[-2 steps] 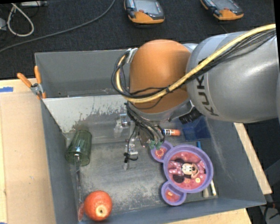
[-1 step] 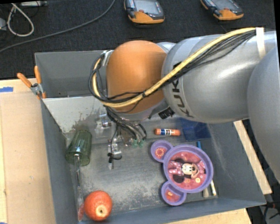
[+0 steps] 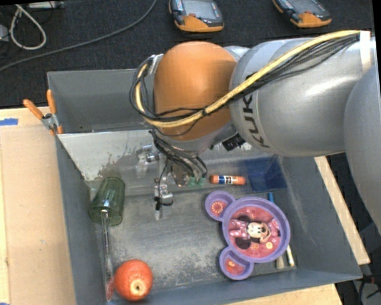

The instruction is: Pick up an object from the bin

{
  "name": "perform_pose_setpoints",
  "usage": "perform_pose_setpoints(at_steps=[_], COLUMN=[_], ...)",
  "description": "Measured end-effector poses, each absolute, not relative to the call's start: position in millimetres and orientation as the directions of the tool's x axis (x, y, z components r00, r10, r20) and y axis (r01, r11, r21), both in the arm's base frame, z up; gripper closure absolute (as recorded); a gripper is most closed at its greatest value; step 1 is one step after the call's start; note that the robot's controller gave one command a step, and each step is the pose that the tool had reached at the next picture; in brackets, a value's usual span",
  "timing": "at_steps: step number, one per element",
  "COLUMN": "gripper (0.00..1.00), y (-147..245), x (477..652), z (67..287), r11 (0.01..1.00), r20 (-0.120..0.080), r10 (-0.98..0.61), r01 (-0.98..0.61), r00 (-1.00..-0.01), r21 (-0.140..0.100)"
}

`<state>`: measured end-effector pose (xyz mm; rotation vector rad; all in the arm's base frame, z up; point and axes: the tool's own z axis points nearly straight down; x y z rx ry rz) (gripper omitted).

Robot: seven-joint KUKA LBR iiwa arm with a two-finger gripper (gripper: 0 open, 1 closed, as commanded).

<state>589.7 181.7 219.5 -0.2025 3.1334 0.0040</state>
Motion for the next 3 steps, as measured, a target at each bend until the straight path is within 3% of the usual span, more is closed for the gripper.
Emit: perform_pose_setpoints(at_steps=[2,3], gripper=[0.00,0.00], y=[185,190], x=[603.9,609.9], z=[189,156], r11=[0.973,0.933], r20=[-0.001,-0.001], r10=[-0.229,-0.359], r01=[-0.229,-0.359], r00=[-0.973,-0.933], r21=[0.001,0.002])
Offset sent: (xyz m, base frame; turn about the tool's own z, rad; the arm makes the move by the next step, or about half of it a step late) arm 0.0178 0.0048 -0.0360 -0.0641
